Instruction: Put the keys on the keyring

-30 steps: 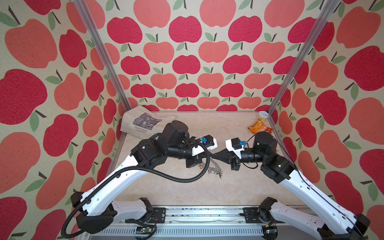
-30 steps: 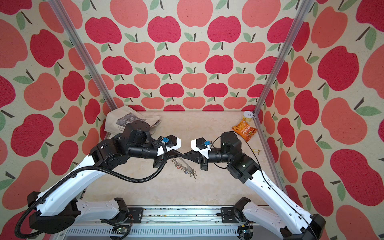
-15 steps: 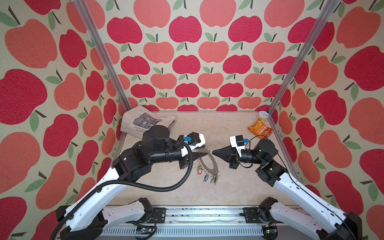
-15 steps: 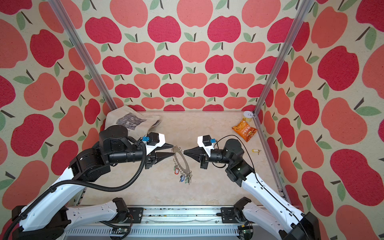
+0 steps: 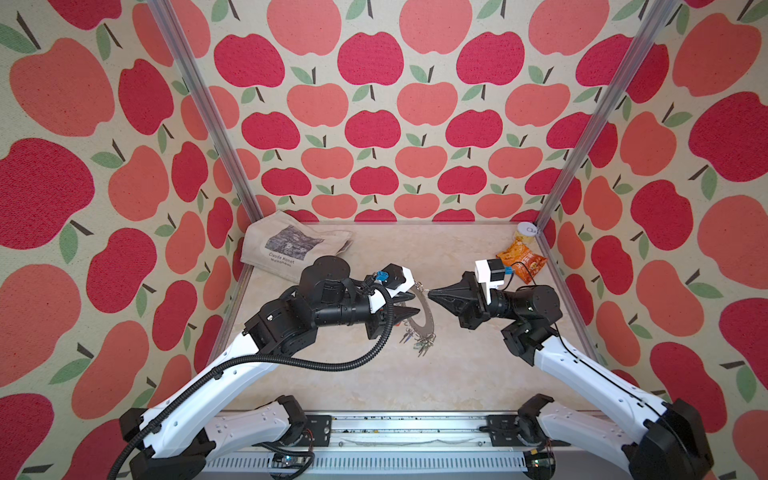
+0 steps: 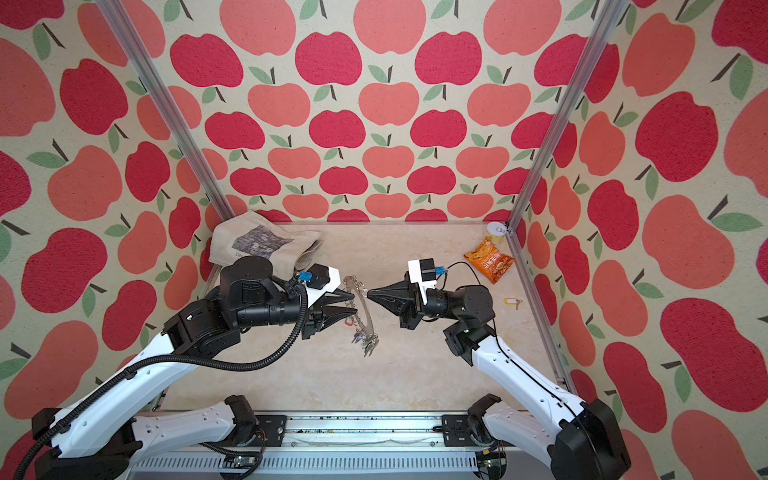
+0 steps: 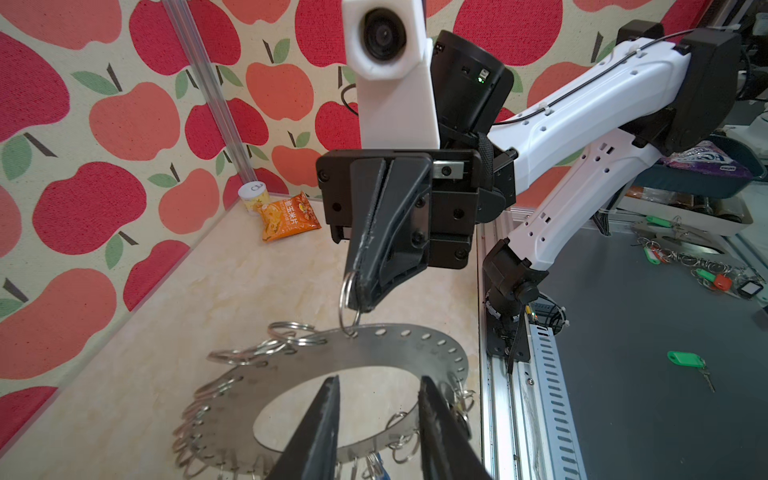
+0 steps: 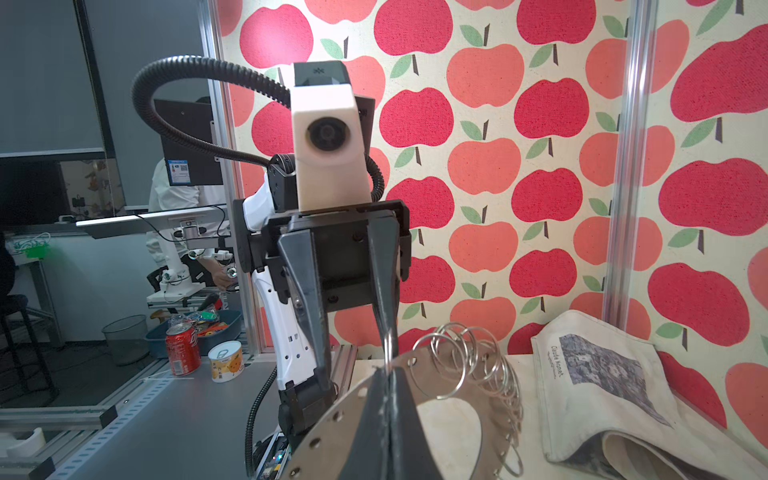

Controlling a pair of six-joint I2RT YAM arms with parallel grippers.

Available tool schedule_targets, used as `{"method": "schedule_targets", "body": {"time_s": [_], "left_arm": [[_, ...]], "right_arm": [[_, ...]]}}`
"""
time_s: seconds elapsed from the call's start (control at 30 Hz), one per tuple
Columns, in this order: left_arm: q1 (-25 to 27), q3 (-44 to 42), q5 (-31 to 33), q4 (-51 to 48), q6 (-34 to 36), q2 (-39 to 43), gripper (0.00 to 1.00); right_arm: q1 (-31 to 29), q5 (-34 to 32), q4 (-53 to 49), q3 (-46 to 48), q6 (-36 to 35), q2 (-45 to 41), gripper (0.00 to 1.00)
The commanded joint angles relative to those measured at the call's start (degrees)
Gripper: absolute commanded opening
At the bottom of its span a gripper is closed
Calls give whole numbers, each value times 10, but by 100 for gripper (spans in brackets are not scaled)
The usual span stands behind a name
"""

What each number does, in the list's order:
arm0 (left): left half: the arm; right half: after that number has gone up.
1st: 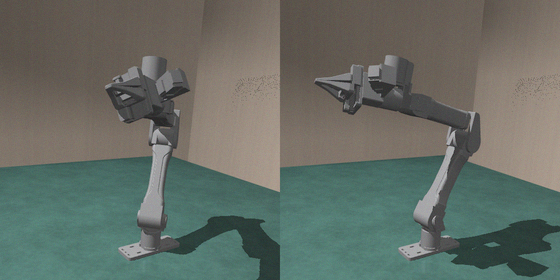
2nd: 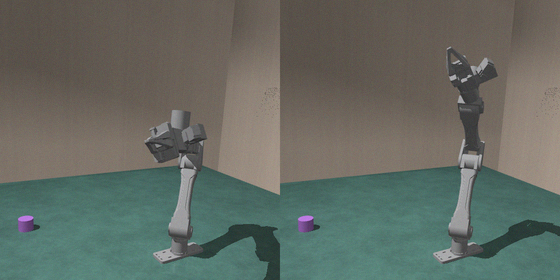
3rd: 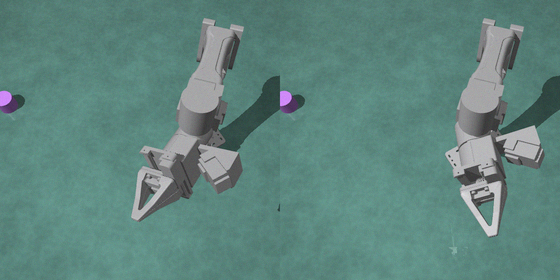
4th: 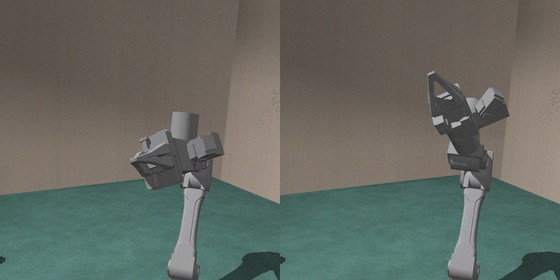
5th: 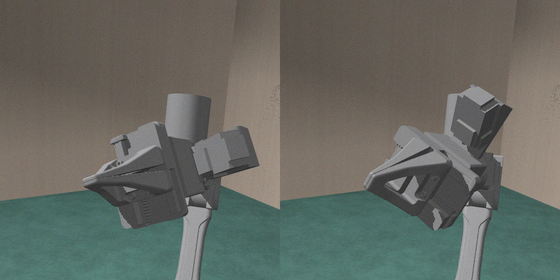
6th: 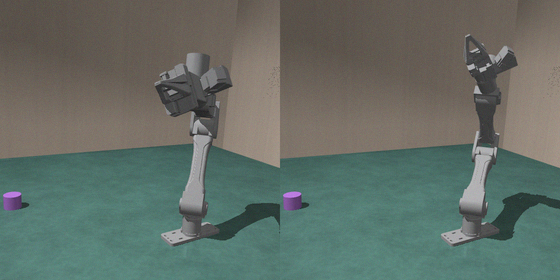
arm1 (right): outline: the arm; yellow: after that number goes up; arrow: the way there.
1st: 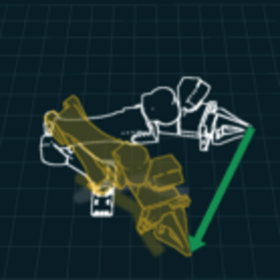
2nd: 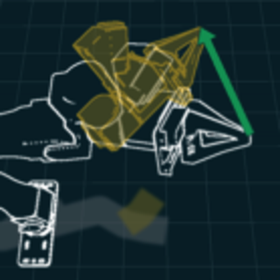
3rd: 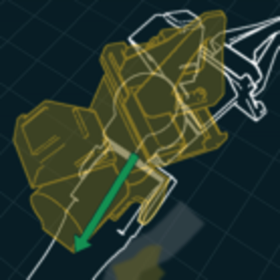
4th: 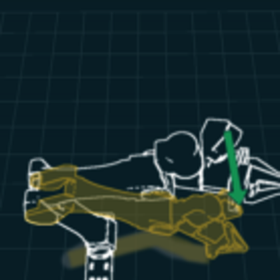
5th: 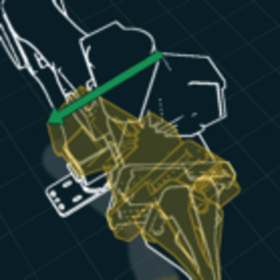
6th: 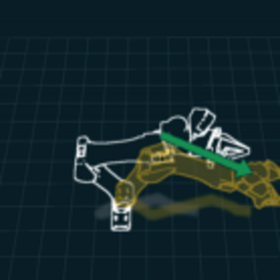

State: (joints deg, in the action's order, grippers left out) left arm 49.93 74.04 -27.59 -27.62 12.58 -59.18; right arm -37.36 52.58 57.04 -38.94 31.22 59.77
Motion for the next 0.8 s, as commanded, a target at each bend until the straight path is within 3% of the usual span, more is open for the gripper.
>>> {"method": "schedule_targets", "body": {"time_s": [0.0, 0.3, 0.77], "left_arm": [[-11, -11, -33, 61, -24, 14, 33], [-12, -28, -71, 138, -49, 18, 25], [-12, -36, -84, 148, -49, 2, 21]], "right_arm": [[2, 16, 64, -8, 34, 1, 0], [3, 25, 128, -12, 78, 24, 0], [0, 18, 142, -8, 86, 22, 0]]}}
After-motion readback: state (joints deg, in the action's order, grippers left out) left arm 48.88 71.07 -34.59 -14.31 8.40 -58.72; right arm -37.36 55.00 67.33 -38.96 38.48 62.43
